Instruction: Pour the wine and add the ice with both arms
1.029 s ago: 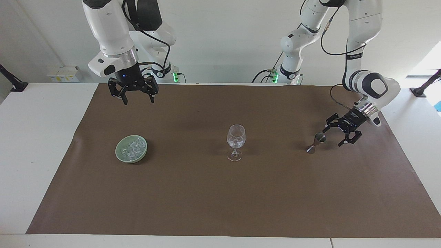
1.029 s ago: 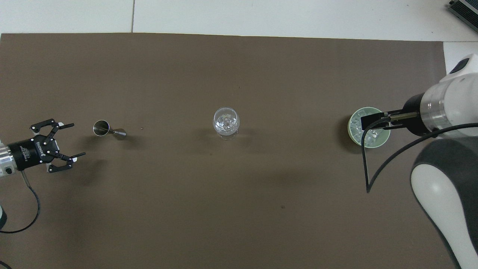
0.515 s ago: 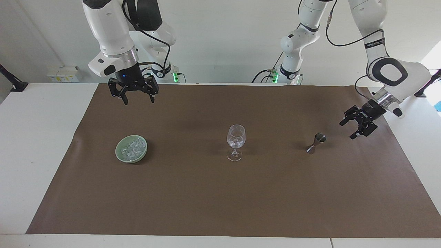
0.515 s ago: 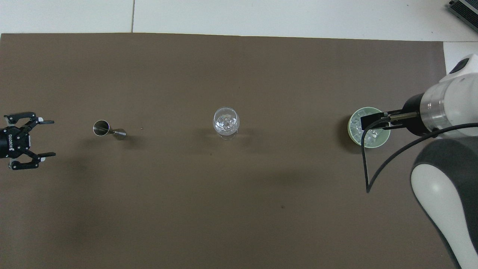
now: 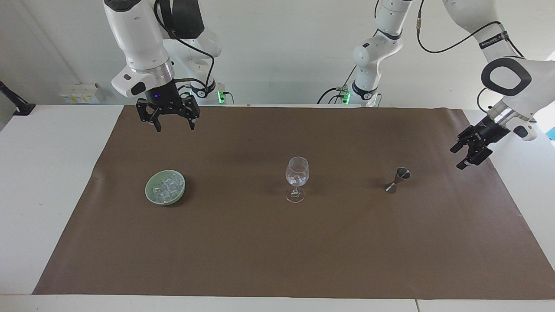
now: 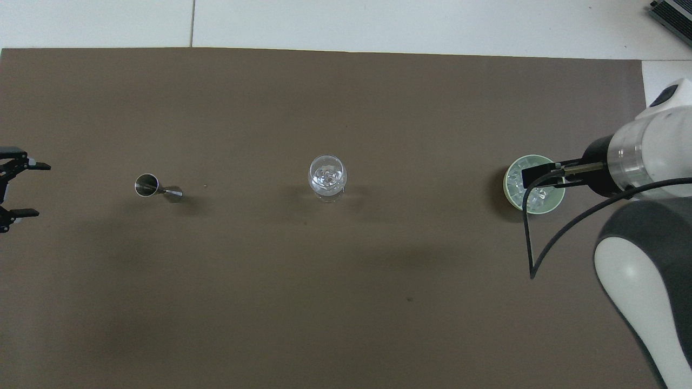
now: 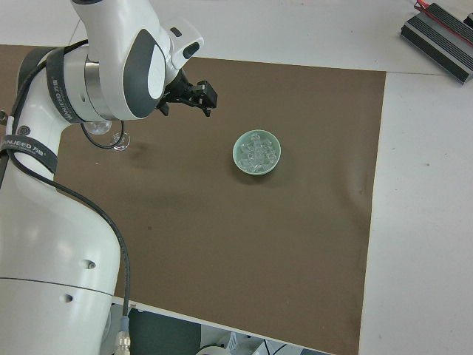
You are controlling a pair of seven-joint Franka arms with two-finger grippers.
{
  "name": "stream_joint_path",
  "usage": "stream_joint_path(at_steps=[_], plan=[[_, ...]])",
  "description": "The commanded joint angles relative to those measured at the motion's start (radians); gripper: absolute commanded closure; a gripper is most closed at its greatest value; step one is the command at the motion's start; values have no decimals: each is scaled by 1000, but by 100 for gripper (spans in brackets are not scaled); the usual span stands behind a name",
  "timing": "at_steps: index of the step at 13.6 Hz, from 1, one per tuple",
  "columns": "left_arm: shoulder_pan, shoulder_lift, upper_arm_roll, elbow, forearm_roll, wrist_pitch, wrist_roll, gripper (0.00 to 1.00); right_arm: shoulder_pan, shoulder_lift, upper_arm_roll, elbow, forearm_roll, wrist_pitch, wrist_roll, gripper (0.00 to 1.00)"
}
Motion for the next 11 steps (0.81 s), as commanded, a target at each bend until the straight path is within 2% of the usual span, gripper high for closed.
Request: stream_joint_path(at_steps=[1,4,7,9,11], plan=[[-30,-35,8,30,72,-52,48,0,-7,-3,3,-6,22,2,-19,0],[-35,-66,13,57,85,-122,163,0,-7,-3,3,-6,22,2,-19,0],[-42,-79,17,99,189,-168,290,0,-7,-3,3,-6,22,2,-19,0],[-111,-84,52,128,209,-205,338,0,-7,-3,3,-6,22,2,-19,0],[-226,-83,131,189,272,-268,355,0,-7,-3,3,-6,22,2,-19,0]])
